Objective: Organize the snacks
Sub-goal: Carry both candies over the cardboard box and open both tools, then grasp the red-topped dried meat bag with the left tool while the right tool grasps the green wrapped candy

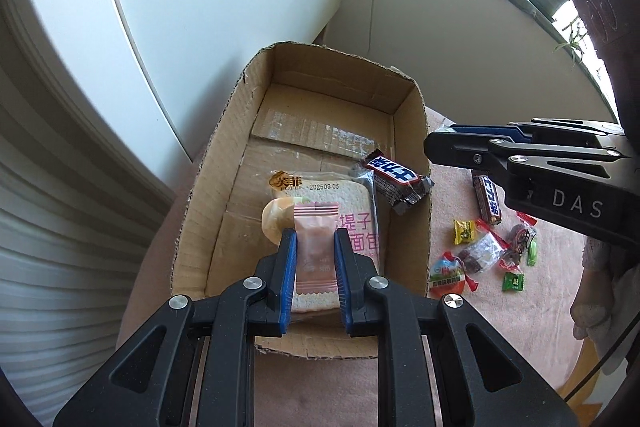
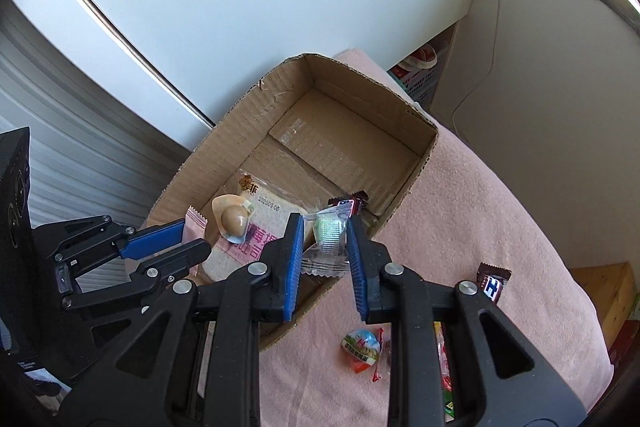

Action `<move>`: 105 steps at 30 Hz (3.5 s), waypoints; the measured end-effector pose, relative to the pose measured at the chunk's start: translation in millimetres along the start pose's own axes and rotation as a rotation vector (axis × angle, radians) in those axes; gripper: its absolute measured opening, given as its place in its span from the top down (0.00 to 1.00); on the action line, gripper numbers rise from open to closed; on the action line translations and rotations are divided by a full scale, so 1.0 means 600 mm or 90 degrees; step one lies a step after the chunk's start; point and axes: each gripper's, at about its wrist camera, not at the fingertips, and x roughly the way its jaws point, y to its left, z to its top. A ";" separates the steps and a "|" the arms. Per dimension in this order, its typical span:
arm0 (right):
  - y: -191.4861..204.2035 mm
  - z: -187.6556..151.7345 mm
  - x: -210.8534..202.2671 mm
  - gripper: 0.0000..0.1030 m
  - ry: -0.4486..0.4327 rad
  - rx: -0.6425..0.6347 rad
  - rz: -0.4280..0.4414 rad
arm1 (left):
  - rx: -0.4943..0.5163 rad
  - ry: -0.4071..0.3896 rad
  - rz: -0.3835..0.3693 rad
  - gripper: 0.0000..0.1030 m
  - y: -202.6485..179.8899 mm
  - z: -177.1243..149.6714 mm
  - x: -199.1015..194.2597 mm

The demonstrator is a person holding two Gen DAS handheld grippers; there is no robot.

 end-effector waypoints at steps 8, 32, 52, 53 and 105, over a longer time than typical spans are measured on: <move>0.001 0.015 0.007 0.38 -0.015 0.006 0.002 | -0.005 -0.006 0.010 0.54 0.016 0.008 0.004; -0.113 -0.067 -0.075 0.31 -0.054 0.081 -0.025 | 0.055 -0.007 -0.030 0.54 -0.063 -0.011 -0.003; -0.270 -0.305 -0.093 0.18 0.038 0.128 -0.060 | 0.236 0.079 -0.118 0.54 -0.246 -0.041 0.059; -0.265 -0.313 -0.089 0.18 0.043 0.116 -0.052 | 0.238 0.085 -0.120 0.54 -0.251 -0.041 0.066; -0.187 -0.345 0.056 0.75 0.156 -0.064 -0.032 | 0.289 0.186 -0.117 0.67 -0.299 -0.058 0.175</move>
